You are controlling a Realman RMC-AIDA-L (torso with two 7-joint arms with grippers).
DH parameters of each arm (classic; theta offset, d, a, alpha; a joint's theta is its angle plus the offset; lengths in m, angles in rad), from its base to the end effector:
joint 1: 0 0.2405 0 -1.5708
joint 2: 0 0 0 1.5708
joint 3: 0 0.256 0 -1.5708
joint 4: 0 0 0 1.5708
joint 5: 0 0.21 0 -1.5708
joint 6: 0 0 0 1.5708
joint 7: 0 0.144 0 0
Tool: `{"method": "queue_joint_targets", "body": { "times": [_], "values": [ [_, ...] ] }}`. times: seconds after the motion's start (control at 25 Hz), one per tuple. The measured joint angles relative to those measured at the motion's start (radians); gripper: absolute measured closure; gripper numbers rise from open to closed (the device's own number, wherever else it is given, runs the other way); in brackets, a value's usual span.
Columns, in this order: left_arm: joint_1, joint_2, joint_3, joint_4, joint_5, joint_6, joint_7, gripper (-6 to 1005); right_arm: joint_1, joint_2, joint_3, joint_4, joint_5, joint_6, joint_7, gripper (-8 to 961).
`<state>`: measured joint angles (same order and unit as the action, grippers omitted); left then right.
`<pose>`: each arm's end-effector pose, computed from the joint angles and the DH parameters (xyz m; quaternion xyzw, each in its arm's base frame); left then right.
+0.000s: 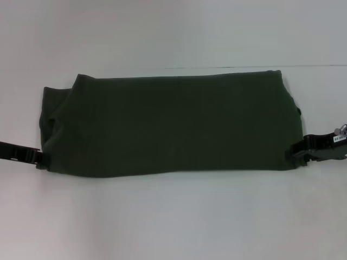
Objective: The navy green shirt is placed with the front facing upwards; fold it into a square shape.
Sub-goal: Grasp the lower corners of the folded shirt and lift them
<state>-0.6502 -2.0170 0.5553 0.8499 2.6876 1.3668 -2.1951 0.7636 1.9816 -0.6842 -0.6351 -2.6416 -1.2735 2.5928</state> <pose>-0.3199 0.3729 0.0650 -0.8202 -0.5149 0.0169 0.2485 0.2929 0.3970 0.0275 -0.7387 0.6417 0.0006 0.2061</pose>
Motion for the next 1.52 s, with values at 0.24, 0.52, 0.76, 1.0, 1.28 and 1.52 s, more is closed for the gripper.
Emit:
{"method": "queue_joint_targets", "body": {
  "times": [0.24, 0.52, 0.76, 1.0, 1.28, 1.52],
  "values": [
    [0.001, 0.0, -0.001, 0.0, 0.0, 0.0, 0.0, 956, -0.002, 0.0, 0.0, -0.003, -0.002, 0.003, -0.004, 613],
    [0.0, 0.0, -0.003, 0.0, 0.0, 0.0, 0.0, 956, -0.003, -0.003, -0.009, -0.009, -0.003, 0.004, -0.008, 893],
    [-0.002, 0.002, -0.004, 0.0, -0.002, 0.007, 0.0, 957, -0.002, -0.008, -0.026, -0.01, -0.003, -0.005, -0.01, 912],
    [-0.007, 0.009, -0.028, 0.007, -0.002, 0.064, -0.002, 956, -0.008, -0.017, -0.025, -0.036, 0.004, -0.094, -0.027, 928],
    [0.005, 0.016, -0.028, 0.05, 0.012, 0.168, -0.02, 957, -0.022, -0.024, -0.027, -0.054, -0.007, -0.221, -0.046, 931],
    [0.013, 0.019, -0.041, 0.073, 0.055, 0.252, -0.027, 958, -0.039, -0.024, -0.05, -0.05, -0.012, -0.288, -0.059, 929]
  ]
}}
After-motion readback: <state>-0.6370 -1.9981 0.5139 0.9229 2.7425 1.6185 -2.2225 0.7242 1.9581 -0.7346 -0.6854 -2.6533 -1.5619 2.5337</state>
